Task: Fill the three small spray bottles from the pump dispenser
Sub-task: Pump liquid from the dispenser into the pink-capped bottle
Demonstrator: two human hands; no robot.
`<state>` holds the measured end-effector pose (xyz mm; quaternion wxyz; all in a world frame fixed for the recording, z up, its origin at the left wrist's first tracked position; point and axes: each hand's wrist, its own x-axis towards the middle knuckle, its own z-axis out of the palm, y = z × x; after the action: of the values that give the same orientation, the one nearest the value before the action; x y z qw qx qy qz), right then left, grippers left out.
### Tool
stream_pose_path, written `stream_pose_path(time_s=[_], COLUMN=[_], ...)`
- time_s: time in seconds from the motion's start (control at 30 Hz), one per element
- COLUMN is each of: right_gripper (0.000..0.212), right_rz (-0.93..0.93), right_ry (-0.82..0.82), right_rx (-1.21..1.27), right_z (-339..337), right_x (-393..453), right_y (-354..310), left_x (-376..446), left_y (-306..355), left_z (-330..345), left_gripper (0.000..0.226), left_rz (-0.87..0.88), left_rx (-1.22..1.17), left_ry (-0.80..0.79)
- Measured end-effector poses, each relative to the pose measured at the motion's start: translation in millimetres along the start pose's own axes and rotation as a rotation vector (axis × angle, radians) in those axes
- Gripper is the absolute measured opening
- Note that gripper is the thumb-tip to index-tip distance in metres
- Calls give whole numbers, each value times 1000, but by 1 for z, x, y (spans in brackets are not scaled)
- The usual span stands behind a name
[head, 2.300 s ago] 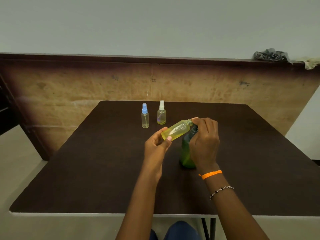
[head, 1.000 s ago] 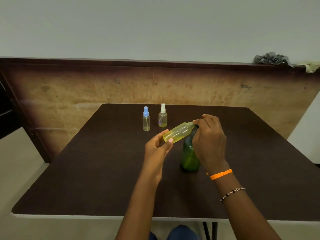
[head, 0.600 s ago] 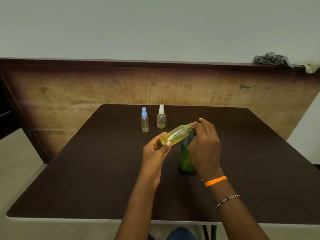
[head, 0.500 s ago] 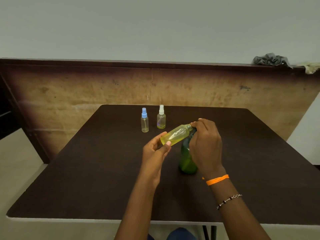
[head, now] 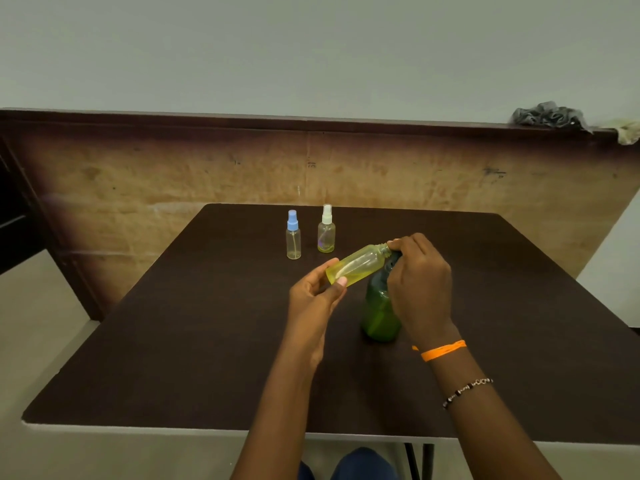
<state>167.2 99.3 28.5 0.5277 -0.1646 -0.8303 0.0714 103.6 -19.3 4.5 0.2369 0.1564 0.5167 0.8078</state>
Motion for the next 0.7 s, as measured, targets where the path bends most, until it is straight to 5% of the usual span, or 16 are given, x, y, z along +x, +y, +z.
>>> stream_pose_path(time_s=[0.3, 0.7], right_gripper=[34, 42], right_rz=[20, 80], right_ry=[194, 46], right_rx=[110, 73], right_z=[21, 1], right_x=[-19, 4], right_y=[6, -1], left_x=[3, 1], left_y=[-8, -5], left_z=[0, -1], left_gripper=[37, 38], left_rz=[-2, 3], left_rx=[-3, -18], left_ry=[-1, -9])
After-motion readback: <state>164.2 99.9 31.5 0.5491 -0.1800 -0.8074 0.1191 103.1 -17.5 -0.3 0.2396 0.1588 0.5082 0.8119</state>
